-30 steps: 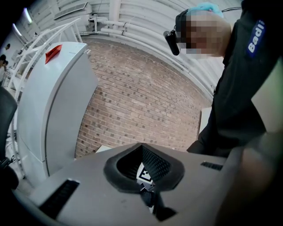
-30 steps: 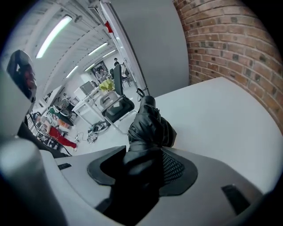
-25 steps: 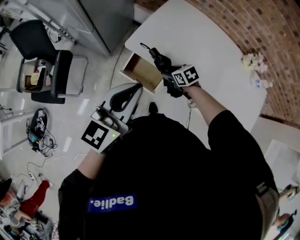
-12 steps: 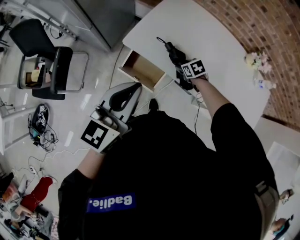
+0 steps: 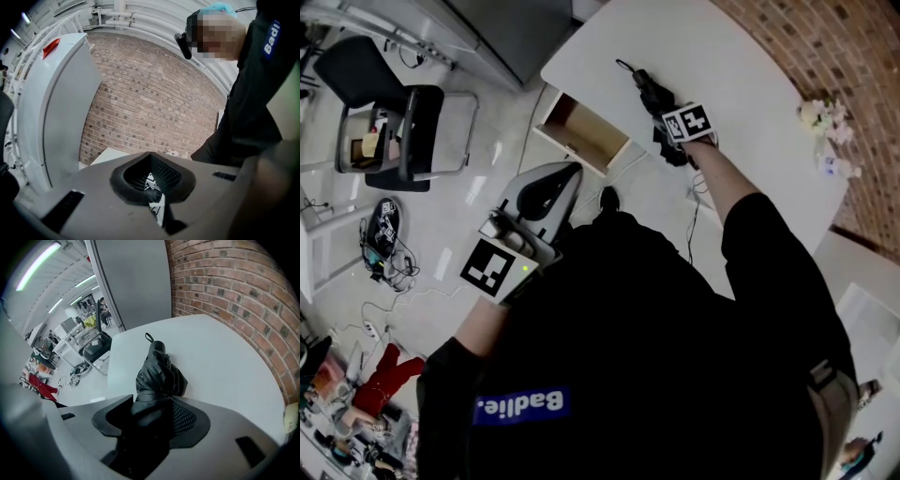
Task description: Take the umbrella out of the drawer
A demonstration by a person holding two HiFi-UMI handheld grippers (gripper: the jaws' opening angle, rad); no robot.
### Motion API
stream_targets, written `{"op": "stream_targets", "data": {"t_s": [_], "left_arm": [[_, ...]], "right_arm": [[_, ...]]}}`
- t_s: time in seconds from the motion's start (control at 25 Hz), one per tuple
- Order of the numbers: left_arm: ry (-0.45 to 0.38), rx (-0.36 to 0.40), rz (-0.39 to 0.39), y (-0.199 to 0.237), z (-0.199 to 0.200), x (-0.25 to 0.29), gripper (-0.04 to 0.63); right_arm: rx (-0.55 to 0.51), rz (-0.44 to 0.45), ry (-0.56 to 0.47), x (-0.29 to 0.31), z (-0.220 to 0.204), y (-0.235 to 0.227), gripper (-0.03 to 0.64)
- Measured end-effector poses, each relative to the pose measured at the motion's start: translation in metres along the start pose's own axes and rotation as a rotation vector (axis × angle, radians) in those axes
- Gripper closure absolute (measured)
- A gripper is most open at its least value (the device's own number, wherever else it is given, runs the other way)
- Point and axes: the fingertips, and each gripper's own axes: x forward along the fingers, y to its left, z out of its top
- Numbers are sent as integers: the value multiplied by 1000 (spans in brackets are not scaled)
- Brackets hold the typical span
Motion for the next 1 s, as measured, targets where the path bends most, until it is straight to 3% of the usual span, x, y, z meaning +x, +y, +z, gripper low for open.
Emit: {"op": "stream_targets", "data": {"t_s": [0.52, 0.84, 1.0], "left_arm": [[0, 5, -42, -6, 1, 20, 595], [-18, 21, -93, -13, 8, 16, 594], [-24, 26, -100, -15, 10, 9, 594]], "right_arm": [[-24, -27, -58, -23, 4, 2, 342], [-6, -73, -230, -81, 36, 14, 344], [-32, -10, -323, -98, 52, 51, 344]]}}
